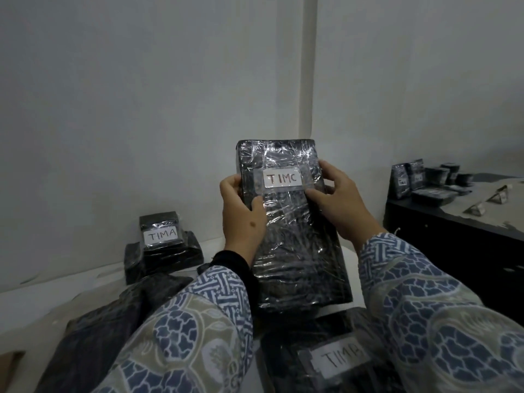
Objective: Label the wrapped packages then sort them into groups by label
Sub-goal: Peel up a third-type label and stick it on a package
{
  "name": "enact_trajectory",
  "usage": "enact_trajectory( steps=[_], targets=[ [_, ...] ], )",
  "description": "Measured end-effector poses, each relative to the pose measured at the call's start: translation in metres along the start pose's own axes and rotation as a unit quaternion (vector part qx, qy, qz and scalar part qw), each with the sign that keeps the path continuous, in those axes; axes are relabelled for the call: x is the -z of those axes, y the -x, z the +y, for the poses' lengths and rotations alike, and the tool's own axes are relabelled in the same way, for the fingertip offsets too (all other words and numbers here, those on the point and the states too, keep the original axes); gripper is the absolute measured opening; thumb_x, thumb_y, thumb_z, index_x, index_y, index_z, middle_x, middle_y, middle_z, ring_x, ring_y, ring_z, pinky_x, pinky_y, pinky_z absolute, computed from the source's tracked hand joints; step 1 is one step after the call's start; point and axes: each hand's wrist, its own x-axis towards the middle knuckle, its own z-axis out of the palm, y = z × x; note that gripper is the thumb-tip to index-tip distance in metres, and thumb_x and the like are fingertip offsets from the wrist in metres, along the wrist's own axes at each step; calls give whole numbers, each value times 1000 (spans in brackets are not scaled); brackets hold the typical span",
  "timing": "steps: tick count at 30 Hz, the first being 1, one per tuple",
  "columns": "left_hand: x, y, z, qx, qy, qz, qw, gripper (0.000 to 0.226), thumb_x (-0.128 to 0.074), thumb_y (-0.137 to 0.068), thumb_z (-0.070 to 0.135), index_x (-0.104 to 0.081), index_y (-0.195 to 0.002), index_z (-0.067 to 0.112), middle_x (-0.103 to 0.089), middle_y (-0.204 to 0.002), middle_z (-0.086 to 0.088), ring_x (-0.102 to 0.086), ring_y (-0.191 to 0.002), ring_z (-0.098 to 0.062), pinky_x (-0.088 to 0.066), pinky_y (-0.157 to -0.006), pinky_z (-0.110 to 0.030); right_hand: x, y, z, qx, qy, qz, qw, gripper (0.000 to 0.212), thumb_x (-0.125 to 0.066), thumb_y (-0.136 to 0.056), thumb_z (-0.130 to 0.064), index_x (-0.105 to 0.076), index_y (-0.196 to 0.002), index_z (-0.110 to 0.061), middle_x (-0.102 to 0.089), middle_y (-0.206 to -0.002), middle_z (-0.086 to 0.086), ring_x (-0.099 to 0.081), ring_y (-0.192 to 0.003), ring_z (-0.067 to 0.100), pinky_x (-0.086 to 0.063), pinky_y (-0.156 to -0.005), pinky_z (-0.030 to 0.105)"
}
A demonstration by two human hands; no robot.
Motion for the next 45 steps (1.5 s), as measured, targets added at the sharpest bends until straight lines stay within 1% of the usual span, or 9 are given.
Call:
enact_trajectory(
  steps=[4, 9, 15, 21, 26, 32, 36, 39, 45],
  targets=[
    [2, 19, -11, -8, -35, -35, 999, 49, -40, -95, 2, -29, -140, 16, -45, -116, 15, -45, -74, 32, -34, -62, 8, -5, 8, 2, -23, 18, 30, 999, 50, -63, -84, -5, -45, -130, -15, -53, -129, 4, -53, -114, 20, -46, -100, 36],
    [2, 47, -29, 8, -142, -82, 987, 45, -34, -99, 9, -30, -143, 20, -8, -160, 3, -18, -143, -8, -17, -103, -9, -15, 28, 20, -56, 123, 40, 990, 38, -63, -86, -17, -47, -120, -10, -57, -120, 7, -53, -96, 15, -42, -82, 26],
    [7, 67, -27, -31, -336, -212, 917, 51, -23, -101, 16, -9, -149, 8, 12, -159, -6, 4, -147, -21, -2, -120, -32, -25, 27, 23, -130, 389, -34, 911, 43, -41, -95, -37, -34, -136, -25, -26, -133, 15, -31, -120, 37, -32, -101, 50],
    [20, 67, -24, 15, -395, -330, 857, 79, -41, -95, 44, 6, -149, 11, 25, -156, -4, 22, -143, -36, -2, -119, -46, -26, 32, 24, -70, 345, -31, 935, 33, -51, -91, -22, -47, -122, -9, -58, -120, 17, -52, -111, 33, -36, -96, 39],
    [16, 68, -20, -9, -456, -328, 827, 72, -36, -99, 36, 6, -148, 3, 18, -157, -11, 14, -144, -39, -3, -119, -48, -23, 41, 28, -11, 336, -10, 942, 12, -61, -85, -17, -64, -90, -6, -55, -112, 16, -50, -109, 31, -37, -95, 34],
    [13, 64, -27, 3, -486, -325, 812, 61, -38, -100, 17, -2, -148, 1, 2, -157, -18, -7, -142, -45, -18, -117, -47, -31, 55, 36, -34, 380, -120, 917, 47, -47, -83, -58, -65, -106, -22, -62, -113, 5, -42, -117, 23, -39, -95, 38],
    [11, 63, -26, -18, -515, -302, 802, 56, -35, -101, 16, -7, -147, 1, -4, -156, -21, -18, -138, -48, -29, -112, -47, -33, 40, 43, -18, 415, -157, 896, 60, -18, -70, -79, -49, -71, -28, -53, -77, -7, -53, -96, 28, -43, -88, 43],
    [8, 64, -29, -8, -514, -294, 805, 57, -37, -101, 19, -10, -148, 2, -7, -157, -19, -21, -138, -46, -30, -112, -46, -34, 37, 47, -2, 467, -190, 864, 84, 1, -69, -82, -57, -93, -28, -52, -103, -8, -47, -114, 29, -36, -96, 52],
    [11, 63, -29, 4, -457, -272, 847, 51, -37, -100, 21, -20, -146, 6, -16, -156, -12, -25, -139, -39, -27, -112, -43, -38, 54, 37, -18, 503, -102, 858, 43, -29, -93, -56, -45, -123, -29, -37, -126, 11, -34, -116, 33, -30, -98, 48]
  ],
)
